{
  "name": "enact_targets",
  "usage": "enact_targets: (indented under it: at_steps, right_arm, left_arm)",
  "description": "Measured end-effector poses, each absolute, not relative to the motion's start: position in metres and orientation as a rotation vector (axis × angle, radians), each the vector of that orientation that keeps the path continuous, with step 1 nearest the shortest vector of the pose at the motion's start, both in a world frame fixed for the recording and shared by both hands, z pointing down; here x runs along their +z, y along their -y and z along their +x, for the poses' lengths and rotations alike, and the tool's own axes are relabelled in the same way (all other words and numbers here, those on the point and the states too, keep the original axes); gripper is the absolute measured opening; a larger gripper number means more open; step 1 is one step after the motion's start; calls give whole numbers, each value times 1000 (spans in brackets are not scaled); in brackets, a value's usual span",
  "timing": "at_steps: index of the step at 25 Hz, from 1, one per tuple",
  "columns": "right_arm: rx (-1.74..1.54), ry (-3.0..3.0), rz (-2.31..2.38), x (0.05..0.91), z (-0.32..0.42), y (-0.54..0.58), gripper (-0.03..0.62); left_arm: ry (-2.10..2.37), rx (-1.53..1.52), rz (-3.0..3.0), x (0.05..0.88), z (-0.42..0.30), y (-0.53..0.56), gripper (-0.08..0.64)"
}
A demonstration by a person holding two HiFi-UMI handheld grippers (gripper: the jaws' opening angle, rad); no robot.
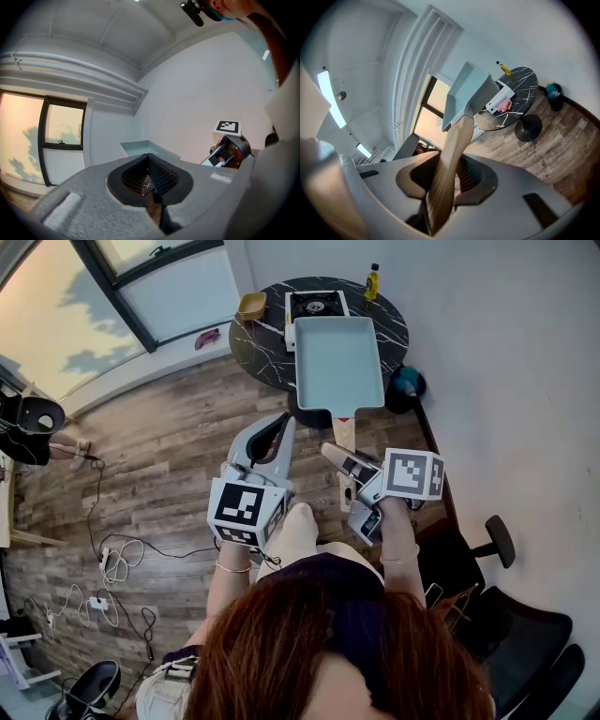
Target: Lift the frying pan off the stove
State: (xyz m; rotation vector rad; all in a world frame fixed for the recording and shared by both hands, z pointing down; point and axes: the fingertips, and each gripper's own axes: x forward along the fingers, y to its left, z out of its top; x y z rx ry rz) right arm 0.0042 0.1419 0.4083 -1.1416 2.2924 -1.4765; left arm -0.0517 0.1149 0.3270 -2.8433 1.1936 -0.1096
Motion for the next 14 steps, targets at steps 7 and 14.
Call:
enact_targets:
  at_steps: [7, 14]
  right_arm:
    - [-1479, -2288, -1149, 413, 10, -144, 109]
    - [-1484, -2281, -1157, 418, 17, -135, 109]
  left_arm:
    - [-1179, -121, -2845, 331, -44, -116, 11]
    - [-1180, -132, -2855, 336, -38, -109, 12]
